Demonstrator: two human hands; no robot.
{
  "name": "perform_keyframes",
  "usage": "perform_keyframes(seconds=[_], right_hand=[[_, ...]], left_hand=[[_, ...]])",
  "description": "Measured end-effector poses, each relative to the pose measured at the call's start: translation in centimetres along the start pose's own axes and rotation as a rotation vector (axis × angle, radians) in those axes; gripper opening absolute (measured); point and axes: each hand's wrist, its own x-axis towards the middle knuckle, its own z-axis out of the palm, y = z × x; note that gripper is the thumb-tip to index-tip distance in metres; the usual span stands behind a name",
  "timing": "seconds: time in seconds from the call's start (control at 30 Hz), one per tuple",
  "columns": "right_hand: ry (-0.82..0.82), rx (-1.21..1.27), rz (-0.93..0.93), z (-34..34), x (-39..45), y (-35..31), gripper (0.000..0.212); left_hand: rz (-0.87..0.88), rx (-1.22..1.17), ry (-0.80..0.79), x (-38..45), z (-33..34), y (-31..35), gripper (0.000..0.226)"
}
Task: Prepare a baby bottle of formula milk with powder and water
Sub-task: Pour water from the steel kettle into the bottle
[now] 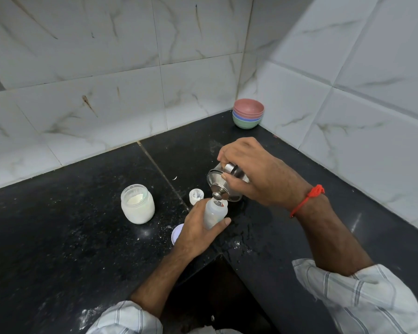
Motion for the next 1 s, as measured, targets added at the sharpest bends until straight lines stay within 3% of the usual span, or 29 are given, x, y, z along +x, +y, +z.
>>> perform_keyframes(seconds=[1.0], right_hand=[[-0.009, -0.111, -0.138, 0.5, 1.1, -0.2, 0.018]], left_hand=[[0.011, 0.002, 0.001, -0.1, 0.0, 0.0, 0.053]])
